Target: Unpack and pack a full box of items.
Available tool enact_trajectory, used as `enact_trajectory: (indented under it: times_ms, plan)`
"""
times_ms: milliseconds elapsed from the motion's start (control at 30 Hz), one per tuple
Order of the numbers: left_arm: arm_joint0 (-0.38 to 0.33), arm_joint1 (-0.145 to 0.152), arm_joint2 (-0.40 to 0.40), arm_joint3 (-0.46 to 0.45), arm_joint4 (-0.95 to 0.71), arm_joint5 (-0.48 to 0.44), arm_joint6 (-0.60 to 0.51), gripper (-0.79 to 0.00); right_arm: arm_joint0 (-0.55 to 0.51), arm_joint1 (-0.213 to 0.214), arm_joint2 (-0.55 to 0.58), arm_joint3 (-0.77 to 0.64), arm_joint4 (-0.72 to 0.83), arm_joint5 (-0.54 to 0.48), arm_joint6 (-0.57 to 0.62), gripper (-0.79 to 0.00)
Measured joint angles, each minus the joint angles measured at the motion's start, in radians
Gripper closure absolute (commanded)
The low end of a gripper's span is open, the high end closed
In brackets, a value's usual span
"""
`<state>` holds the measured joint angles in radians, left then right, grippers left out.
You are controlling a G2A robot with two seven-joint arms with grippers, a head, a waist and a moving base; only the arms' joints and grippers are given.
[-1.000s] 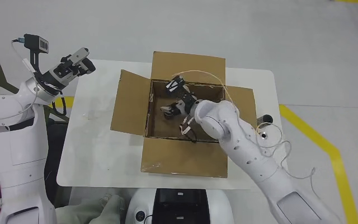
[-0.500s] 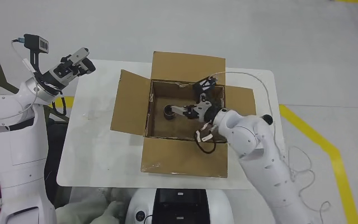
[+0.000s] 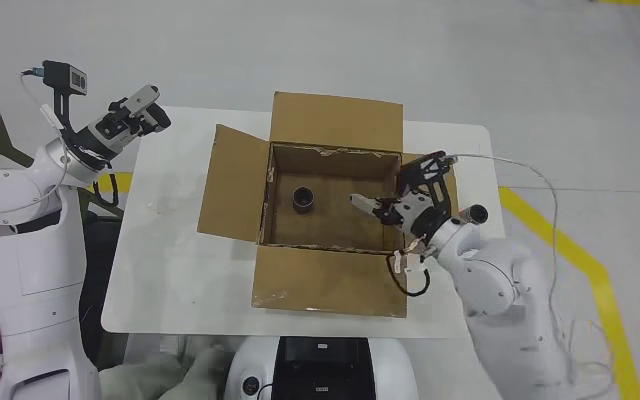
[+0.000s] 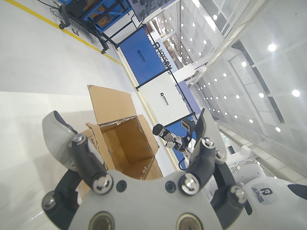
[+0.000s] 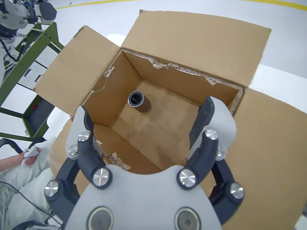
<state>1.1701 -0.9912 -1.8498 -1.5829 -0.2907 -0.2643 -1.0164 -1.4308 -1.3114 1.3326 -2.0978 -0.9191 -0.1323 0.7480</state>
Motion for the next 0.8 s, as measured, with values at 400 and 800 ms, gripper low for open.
enact_trajectory:
  times_ms: [400, 800]
  plan:
    - [0.000, 0.000, 0.000, 0.000, 0.000, 0.000, 0.000, -0.785, -0.183, 0.040, 0.208, -0.086, -0.156, -0.124, 0.015, -0.785]
    - [0.000, 0.000, 0.000, 0.000, 0.000, 0.000, 0.000, -0.785, -0.295, 0.056, 0.321, -0.137, -0.152, -0.173, -0.015, -0.785]
